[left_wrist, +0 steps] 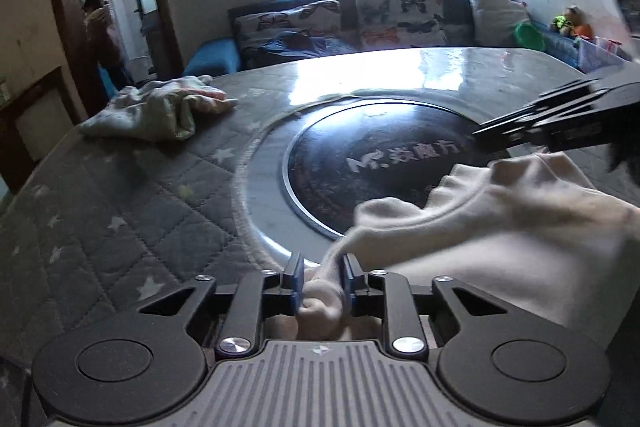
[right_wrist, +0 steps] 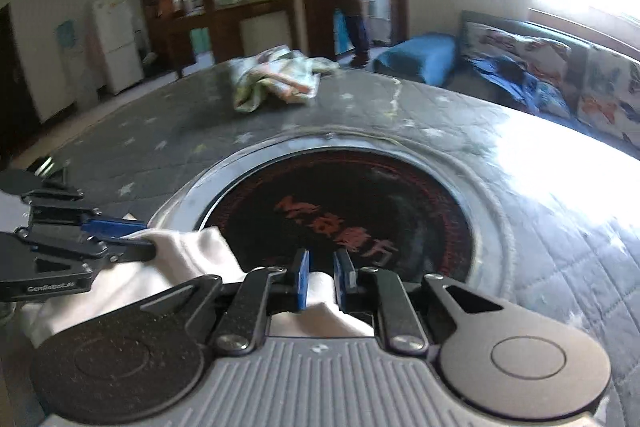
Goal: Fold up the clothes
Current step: 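Lay the folded hem onto the collar and open both grippers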
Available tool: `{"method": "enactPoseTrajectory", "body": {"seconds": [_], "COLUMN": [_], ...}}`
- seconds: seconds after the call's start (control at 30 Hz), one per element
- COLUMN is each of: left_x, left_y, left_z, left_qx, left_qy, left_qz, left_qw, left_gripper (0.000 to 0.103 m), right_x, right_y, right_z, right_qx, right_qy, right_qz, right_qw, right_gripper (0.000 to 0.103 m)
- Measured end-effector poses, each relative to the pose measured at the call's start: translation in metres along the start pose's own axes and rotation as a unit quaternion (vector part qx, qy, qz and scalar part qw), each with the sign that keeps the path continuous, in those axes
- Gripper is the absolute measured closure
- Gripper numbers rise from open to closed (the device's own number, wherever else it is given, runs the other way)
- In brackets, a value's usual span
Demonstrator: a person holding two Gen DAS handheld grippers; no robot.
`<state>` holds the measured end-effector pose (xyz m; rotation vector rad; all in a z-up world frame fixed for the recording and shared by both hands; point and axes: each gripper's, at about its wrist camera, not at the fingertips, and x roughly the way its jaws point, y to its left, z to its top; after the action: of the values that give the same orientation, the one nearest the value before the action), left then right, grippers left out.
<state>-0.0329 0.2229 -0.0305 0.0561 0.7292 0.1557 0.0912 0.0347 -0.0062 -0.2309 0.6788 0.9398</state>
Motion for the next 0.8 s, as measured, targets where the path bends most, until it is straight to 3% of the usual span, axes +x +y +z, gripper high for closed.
{"method": "enactPoseTrajectory", "body": {"seconds": [0.3,0.53,0.63,0.67,0.8], "left_x": [-0.019,-0.055,-0.061,-0.061,-0.051], "left_y": [0.032,0.018,0.003,-0.002,-0.005], "left_z": [0.003,-0.009,-0.014,-0.015,-0.016], "left_qx": [-0.062,-0.079,-0.075,-0.071,-0.08], "left_qy": [-0.014,-0.027,-0.028,-0.028,-0.016], "left_qz": [0.033,0.017,-0.003,-0.005,0.005], "left_qw": [0.9974,0.9963,0.9968,0.9971,0.9967], "left_gripper": [0.07,0.068,0.068,0.068,0.068], "right_x": [-0.051,-0.047,-0.04,-0.037,-0.037], "right_y": [-0.023,-0.036,-0.033,-0.03,-0.021], "right_z": [-0.03,-0.045,-0.046,-0.046,-0.044], "right_qx": [0.028,0.071,0.069,0.064,0.032], "right_qy": [0.009,0.007,0.009,0.009,-0.004], "right_qz": [-0.032,-0.039,-0.038,-0.044,-0.076], "right_qw": [0.999,0.997,0.997,0.997,0.997], "right_gripper": [0.071,0.07,0.079,0.092,0.094]}}
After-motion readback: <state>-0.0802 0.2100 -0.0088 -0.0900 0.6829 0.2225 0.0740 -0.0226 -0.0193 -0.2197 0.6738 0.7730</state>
